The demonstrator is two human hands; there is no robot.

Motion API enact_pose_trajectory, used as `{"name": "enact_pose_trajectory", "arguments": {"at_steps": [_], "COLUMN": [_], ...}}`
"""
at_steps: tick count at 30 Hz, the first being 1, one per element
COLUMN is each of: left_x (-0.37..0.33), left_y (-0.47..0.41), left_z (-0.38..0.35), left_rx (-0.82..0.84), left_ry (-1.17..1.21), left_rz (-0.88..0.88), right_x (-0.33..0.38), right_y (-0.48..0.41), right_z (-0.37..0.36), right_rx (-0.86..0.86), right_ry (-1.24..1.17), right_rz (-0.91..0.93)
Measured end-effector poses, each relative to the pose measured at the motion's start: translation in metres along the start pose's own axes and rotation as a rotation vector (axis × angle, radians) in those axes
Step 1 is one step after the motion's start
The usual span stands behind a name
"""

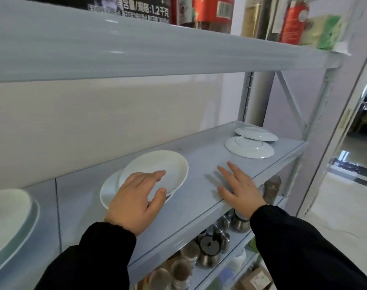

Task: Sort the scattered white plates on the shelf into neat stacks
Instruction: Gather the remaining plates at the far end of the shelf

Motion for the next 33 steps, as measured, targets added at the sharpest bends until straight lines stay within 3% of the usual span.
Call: {"name": "enact_pose_trajectory", "arguments": {"at_steps": [6, 12, 24, 33], "left_x": [-0.004, -0.063, -0.168, -0.185], "left_y": [0.004, -0.017, -0.157, -0.255], "left_z": [0.000, -0.016, -0.151, -0.241], "left_rx": [0.002, 0.039, 0.213, 0.434], "left_ry": [0.009, -0.019, -0.060, -0.197], "left_rz": [0.001, -0.104, -0.133, 0.024], "right_x": [-0.014, -0.047, -0.170, -0.229], "right_y": [0.015, 0.037, 0.036, 0.009], "right_z": [0.002, 0.034, 0.091, 0.109], "right_rx": [0.037, -0.019, -0.070, -0.028], "right_ry": [0.016, 0.011, 0.003, -0.002], "right_rz": [0.015, 0.010, -0.016, 0.056]}}
Point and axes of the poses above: each hand's wrist, its own y-axis away from the middle knuckle, its own z-axis out of the back of the hand, x = y × z, the point moved 6 cm from there along -y, towards the middle knuckle, and after that the axes turned 11 degrees about x, right-handed, at the moved point
